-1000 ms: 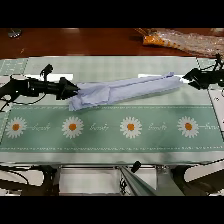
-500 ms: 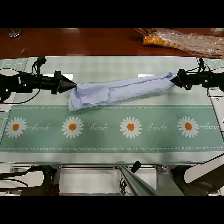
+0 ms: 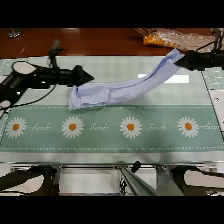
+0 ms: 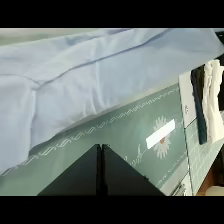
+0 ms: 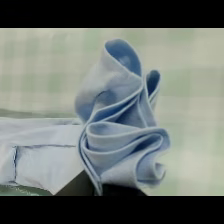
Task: Fold the shirts.
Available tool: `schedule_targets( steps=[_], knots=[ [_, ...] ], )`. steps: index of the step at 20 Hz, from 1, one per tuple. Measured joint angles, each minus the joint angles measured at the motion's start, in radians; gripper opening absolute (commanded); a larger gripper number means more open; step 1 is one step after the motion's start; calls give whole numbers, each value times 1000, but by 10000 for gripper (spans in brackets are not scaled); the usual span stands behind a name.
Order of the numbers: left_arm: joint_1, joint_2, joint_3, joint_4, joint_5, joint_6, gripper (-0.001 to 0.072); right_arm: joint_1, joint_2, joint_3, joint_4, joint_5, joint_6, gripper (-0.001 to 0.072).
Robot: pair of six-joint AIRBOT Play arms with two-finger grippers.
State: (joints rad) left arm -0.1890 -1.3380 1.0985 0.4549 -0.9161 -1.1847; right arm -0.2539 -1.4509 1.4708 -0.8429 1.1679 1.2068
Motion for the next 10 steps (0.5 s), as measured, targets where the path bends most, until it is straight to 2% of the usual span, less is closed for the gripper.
schedule_targets(
  steps=[5,10],
  knots=[
    [-271,-31,-2,-2,239,-58,19,97,225,0,-157,74,115,28],
    [-431,-121,-2,-6,343,-107,20,174,399,0,-276,166,233,29]
  ],
)
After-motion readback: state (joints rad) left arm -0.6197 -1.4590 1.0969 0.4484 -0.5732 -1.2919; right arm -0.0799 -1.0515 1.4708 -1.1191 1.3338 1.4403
